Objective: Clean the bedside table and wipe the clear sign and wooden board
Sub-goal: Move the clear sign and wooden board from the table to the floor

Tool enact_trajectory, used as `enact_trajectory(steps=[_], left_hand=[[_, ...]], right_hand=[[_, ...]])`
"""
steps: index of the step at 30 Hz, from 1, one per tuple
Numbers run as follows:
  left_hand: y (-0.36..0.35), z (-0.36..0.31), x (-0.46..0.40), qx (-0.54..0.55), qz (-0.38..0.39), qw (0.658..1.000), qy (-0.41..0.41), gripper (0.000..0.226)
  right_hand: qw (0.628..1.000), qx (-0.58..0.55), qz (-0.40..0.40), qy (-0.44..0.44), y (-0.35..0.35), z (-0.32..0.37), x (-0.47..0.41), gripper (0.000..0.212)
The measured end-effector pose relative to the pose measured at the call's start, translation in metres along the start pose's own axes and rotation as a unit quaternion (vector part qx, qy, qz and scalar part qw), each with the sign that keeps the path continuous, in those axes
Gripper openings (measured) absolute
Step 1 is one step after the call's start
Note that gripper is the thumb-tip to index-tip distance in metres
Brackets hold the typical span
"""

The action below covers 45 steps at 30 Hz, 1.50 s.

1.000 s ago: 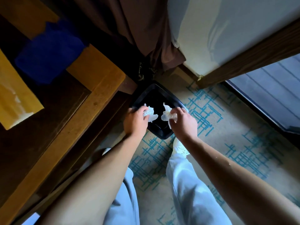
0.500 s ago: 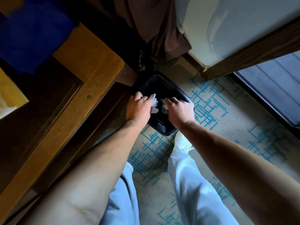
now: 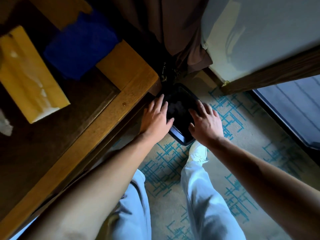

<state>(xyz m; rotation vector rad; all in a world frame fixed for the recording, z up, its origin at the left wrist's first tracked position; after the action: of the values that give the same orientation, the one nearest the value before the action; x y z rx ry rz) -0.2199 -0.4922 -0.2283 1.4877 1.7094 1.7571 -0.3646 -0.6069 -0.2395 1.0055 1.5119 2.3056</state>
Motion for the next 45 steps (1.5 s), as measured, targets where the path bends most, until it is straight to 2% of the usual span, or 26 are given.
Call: enact_trajectory(steps=[3,7,10,12,16,19,23,26,28,31,35,41,45], left_hand=[[0.049,0.011,0.033,0.039,-0.068,0.997,-0.016,0.061],[0.105,0.041,0.083,0.148,-0.102,0.981,-0.069,0.036],[0.147,0.071,0.119,0.135,-0.158,0.975,-0.073,0.014],[0.172,0.099,0.145,0.127,-0.196,0.971,-0.041,0.013],[0.191,0.175,0.197,0.116,-0.240,0.961,0.072,0.015],[0.195,0.237,0.237,0.101,-0.265,0.945,0.165,0.019],[0.216,0.318,0.289,0.064,-0.301,0.912,0.269,0.027],[0.229,0.370,0.312,0.020,-0.299,0.900,0.317,0.018],[0.234,0.398,0.319,-0.006,-0.306,0.898,0.316,0.019],[0.227,0.437,0.318,-0.039,-0.290,0.900,0.323,0.033],[0.205,0.475,0.307,-0.069,-0.194,0.917,0.343,0.058],[0.198,0.485,0.298,-0.065,-0.188,0.918,0.343,0.045],[0.199,0.493,0.297,-0.047,-0.193,0.920,0.339,0.040]], right_hand=[[1.000,0.017,-0.004,-0.004,0.038,0.006,0.013,0.065],[0.999,-0.002,-0.046,0.008,0.093,0.031,0.026,0.065],[0.995,-0.021,-0.091,0.041,0.130,0.068,0.027,0.060],[0.989,-0.033,-0.121,0.080,0.149,0.103,0.024,0.049],[0.973,-0.065,-0.152,0.160,0.170,0.182,0.012,0.032],[0.963,-0.072,-0.147,0.213,0.172,0.241,-0.002,0.036],[0.965,-0.048,-0.120,0.227,0.159,0.309,-0.033,0.040],[0.972,0.000,-0.081,0.220,0.145,0.350,-0.056,0.048],[0.972,0.025,-0.071,0.221,0.137,0.374,-0.068,0.053],[0.973,0.053,-0.073,0.213,0.129,0.399,-0.086,0.056],[0.978,0.094,-0.067,0.173,0.122,0.413,-0.115,0.063],[0.985,0.088,-0.094,0.119,0.123,0.421,-0.135,0.057],[0.984,0.073,-0.108,0.121,0.124,0.422,-0.135,0.044]])
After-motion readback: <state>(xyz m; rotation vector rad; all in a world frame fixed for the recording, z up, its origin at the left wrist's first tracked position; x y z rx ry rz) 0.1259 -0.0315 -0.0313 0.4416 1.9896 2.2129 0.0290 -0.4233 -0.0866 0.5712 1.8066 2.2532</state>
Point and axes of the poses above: each hand's wrist, its own x-axis away from the middle knuckle, its own y-axis out of the back of the hand, z = x × y, the point moved 4 cm from there along -x, towards the middle knuckle, and after that the axes turned 5 degrees about -x, right-handed, at the moved point
